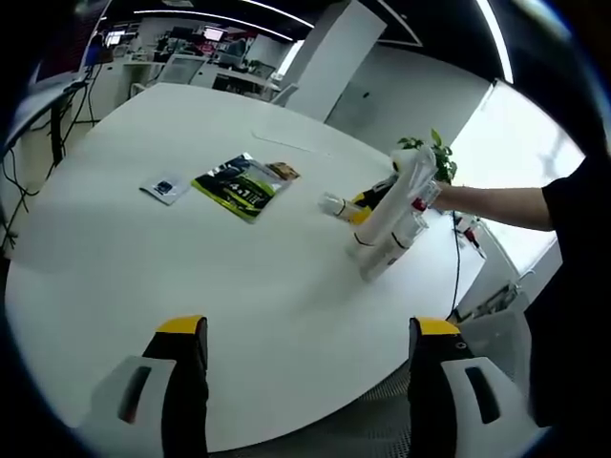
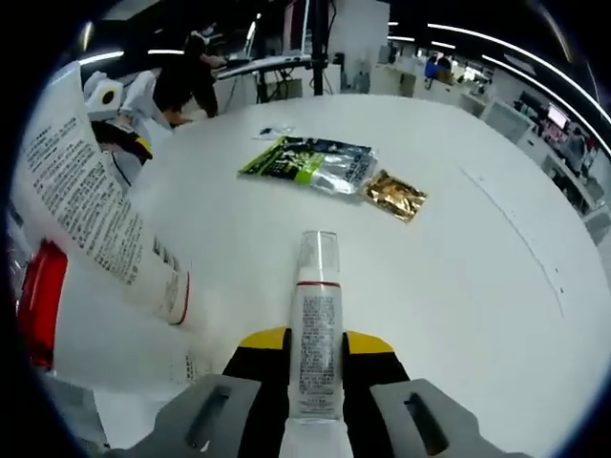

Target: Arrange the skincare products in the storage area until every visible bottle or jar stands upright without overlapping.

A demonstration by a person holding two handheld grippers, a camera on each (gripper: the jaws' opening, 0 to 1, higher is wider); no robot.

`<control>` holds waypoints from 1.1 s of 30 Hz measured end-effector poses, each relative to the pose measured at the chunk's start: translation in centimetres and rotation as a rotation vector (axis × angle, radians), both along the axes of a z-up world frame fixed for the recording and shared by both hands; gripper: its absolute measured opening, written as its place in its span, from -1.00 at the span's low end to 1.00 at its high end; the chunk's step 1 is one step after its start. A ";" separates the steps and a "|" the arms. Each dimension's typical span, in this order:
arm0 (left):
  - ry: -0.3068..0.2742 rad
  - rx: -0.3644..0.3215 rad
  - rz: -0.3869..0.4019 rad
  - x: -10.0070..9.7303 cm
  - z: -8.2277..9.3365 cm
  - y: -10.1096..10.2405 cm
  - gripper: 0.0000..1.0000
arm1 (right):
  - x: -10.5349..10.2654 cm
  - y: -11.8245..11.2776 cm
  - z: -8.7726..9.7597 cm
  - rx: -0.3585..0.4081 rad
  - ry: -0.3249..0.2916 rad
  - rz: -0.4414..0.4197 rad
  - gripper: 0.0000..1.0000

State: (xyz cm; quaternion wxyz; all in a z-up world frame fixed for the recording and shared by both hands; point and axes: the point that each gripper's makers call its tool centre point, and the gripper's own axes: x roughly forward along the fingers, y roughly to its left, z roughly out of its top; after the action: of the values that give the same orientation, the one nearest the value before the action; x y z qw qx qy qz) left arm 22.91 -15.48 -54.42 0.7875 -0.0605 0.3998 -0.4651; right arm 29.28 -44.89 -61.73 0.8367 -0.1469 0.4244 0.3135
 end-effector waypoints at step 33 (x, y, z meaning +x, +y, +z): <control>-0.018 -0.047 -0.037 -1.1 1.9 -0.6 0.49 | -3.2 -4.5 4.0 0.105 -0.095 -0.358 -0.80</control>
State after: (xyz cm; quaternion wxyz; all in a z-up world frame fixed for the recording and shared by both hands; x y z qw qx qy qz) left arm 21.78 -16.08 -52.51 0.7807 -0.0672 0.3828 -0.4894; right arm 26.05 -49.42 -57.77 0.9047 -0.0397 0.3867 0.1742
